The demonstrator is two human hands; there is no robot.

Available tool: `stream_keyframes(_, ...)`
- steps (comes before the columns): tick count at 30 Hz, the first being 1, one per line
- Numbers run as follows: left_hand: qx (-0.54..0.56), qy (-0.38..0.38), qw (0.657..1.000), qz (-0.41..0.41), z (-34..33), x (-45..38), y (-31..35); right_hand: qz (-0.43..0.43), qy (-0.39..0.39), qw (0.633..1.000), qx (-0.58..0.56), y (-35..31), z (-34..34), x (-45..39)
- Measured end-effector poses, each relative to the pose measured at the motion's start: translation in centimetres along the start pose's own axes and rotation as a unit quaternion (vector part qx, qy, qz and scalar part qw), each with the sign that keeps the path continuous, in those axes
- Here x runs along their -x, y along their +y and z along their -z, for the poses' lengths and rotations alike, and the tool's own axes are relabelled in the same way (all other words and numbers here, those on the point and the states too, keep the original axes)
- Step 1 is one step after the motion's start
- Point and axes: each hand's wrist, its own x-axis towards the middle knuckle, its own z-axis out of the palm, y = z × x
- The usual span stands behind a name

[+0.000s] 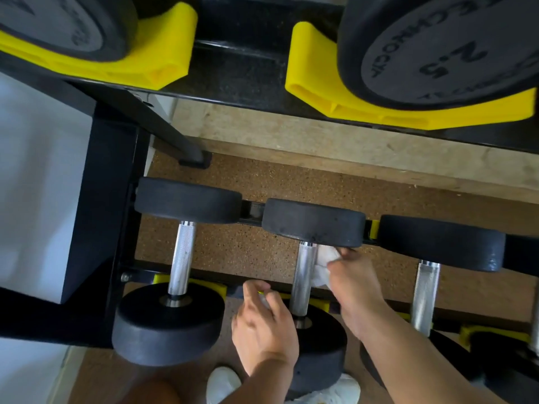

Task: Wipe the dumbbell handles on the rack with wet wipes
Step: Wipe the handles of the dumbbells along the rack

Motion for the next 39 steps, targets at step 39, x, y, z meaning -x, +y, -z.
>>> stream_keyframes(39,-0.012,0.013,1.000,0.008,0.1,0.4,0.9,0.064,-0.155,0.962,0.215,4.7,0.5,0.7)
